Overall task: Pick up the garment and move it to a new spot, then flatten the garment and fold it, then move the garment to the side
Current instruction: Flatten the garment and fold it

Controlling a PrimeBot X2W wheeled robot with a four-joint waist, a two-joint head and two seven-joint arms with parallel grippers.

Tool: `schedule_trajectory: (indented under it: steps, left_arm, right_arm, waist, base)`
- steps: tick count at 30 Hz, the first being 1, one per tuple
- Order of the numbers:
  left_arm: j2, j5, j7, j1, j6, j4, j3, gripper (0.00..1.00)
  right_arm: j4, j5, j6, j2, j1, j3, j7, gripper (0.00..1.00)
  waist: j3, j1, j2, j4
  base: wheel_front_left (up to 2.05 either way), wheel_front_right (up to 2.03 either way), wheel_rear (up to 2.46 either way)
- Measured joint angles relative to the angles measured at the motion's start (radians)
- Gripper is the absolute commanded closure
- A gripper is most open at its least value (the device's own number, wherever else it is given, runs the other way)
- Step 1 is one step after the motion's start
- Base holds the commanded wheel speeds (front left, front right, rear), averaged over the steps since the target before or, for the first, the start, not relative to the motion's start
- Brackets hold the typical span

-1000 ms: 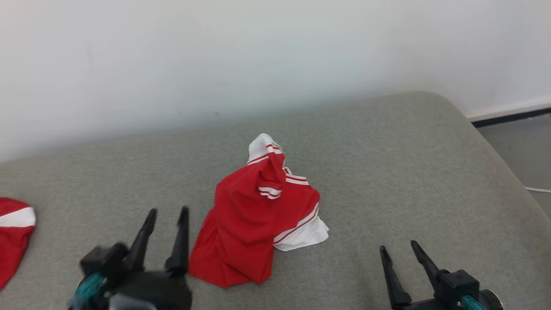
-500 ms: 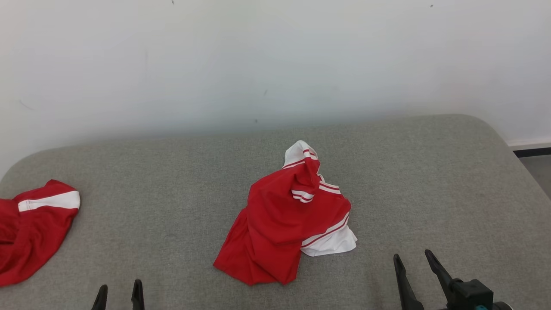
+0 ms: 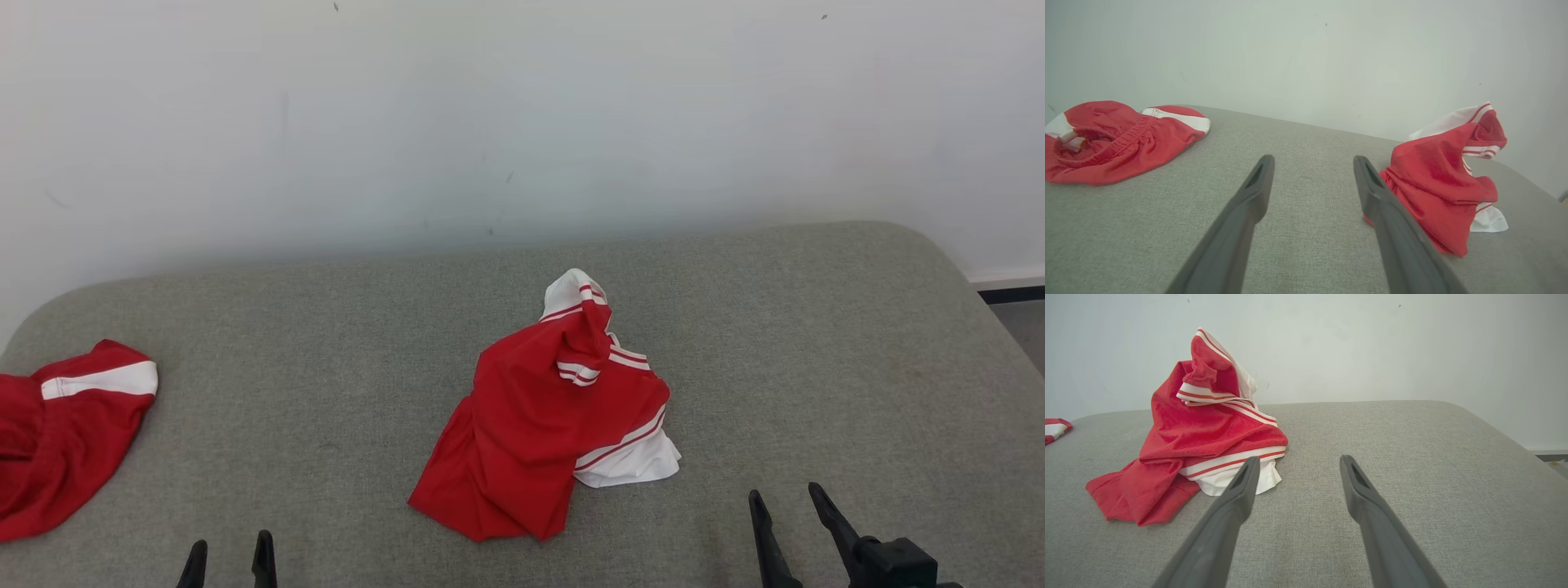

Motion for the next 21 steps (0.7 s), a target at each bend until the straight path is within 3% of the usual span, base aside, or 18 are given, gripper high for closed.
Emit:
schedule_trajectory:
  steps: [14, 21]
  left_arm:
    - [-0.038, 0.03, 0.0, 0.003, -0.023, -0.008, 0.012, 0.0]
    - [-0.055, 0.037, 0.0, 0.003, -0.027, -0.019, 0.002, 0.0]
  right_arm:
    - [-0.012, 0.013, 0.0, 0.003, -0.059, 0.049, 0.009, 0.0]
    - [0.053, 0.084, 0.0, 0.0, -0.249, 0.114, 0.147, 0.0]
  waist:
    - [0.009, 0.0001, 0.0, 0.005]
    - [0.023, 0.0001, 0.0, 0.043]
  base:
    - [0.0, 0.0, 0.0]
    - [0.0, 0.0, 0.0]
